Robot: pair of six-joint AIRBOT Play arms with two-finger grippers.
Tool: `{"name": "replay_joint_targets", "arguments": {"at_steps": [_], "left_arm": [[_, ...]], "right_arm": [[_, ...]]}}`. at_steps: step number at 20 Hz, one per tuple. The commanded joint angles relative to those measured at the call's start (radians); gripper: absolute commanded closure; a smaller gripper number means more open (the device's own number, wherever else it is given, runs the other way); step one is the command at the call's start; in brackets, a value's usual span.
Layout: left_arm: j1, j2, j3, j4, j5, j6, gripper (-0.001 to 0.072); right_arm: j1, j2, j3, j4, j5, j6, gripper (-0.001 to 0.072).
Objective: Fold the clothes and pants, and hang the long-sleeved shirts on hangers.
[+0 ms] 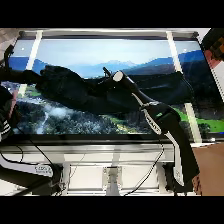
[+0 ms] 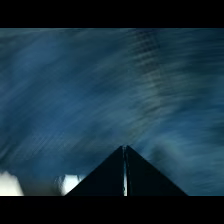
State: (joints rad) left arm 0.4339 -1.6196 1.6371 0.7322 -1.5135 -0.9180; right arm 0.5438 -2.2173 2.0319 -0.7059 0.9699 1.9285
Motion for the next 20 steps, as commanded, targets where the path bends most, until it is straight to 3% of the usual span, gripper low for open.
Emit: {"name": "replay_joint_targets", "arguments": {"at_steps": [1, 4, 9, 11, 13, 16, 20], "left_arm": [[-0.118, 0.091, 0.001, -0.001, 0.006, -0.047, 0.0689], [-0.236, 0.093, 0.001, 0.000, 0.010, -0.078, 0.0689], [-0.395, 0.081, 0.000, 0.000, 0.130, -0.107, 0.0688], [-0.438, 0.080, 0.000, 0.000, 0.179, -0.146, 0.0688], [-0.480, 0.080, 0.000, 0.000, 0.192, -0.158, 0.0689], [-0.568, 0.067, 0.000, 0.000, 0.238, -0.199, 0.0689], [-0.727, 0.014, 0.001, 0.000, 0.387, -0.235, 0.0689]], "right_arm": [[0.024, -0.019, -0.001, -0.302, -0.047, 0.406, 0.0700], [0.024, -0.019, -0.001, -0.430, -0.047, 0.615, 0.0701], [0.013, -0.007, 0.002, -0.477, -0.040, 0.642, 0.0702], [-0.002, 0.069, 0.002, -0.656, -0.041, 0.637, 0.0702], [-0.040, 0.179, 0.002, -0.941, 0.037, 0.640, 0.0702], [-0.151, 0.307, 0.002, -1.165, 0.187, 0.549, 0.0701], [-0.291, 0.397, 0.002, -1.149, 0.262, 0.305, 0.0700]]}}
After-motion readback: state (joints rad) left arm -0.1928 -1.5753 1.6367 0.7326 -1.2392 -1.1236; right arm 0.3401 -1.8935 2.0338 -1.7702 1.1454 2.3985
